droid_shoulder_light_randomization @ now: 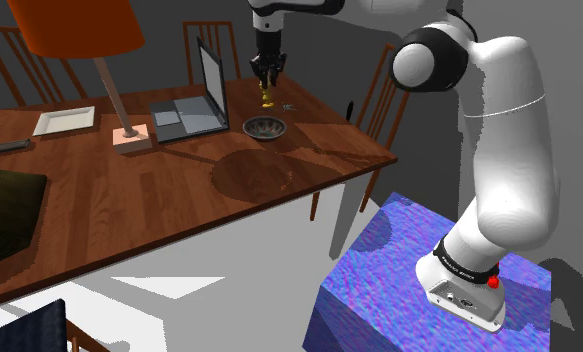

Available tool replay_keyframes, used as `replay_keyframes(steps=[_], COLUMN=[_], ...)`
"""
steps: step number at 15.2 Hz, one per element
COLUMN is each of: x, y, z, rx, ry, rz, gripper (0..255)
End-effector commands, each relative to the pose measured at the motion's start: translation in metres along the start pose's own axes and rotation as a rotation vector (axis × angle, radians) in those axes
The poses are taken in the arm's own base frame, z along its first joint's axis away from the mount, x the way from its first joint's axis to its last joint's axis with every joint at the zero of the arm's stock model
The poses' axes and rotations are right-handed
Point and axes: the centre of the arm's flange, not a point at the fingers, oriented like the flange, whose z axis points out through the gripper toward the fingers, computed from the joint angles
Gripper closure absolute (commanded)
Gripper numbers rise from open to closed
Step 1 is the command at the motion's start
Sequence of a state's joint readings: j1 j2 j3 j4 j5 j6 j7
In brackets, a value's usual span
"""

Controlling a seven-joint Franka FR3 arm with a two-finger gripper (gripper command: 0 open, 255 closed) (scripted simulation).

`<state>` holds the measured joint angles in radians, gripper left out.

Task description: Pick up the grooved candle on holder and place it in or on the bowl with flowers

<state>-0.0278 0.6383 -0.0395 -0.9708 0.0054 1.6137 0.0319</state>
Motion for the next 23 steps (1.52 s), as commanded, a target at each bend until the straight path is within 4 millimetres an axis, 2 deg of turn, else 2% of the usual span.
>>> replay_keyframes(steps=[1,18,23], x=[0.012,0.012,0.012], y=[0.004,0.003,0.003], z=[0.005,0.095,0.096], rx=[0.000,0.000,0.000], ry=[-0.002,-0.002,-0.002], rz=[-0.001,-0.001,-0.001], gripper=[255,255,255])
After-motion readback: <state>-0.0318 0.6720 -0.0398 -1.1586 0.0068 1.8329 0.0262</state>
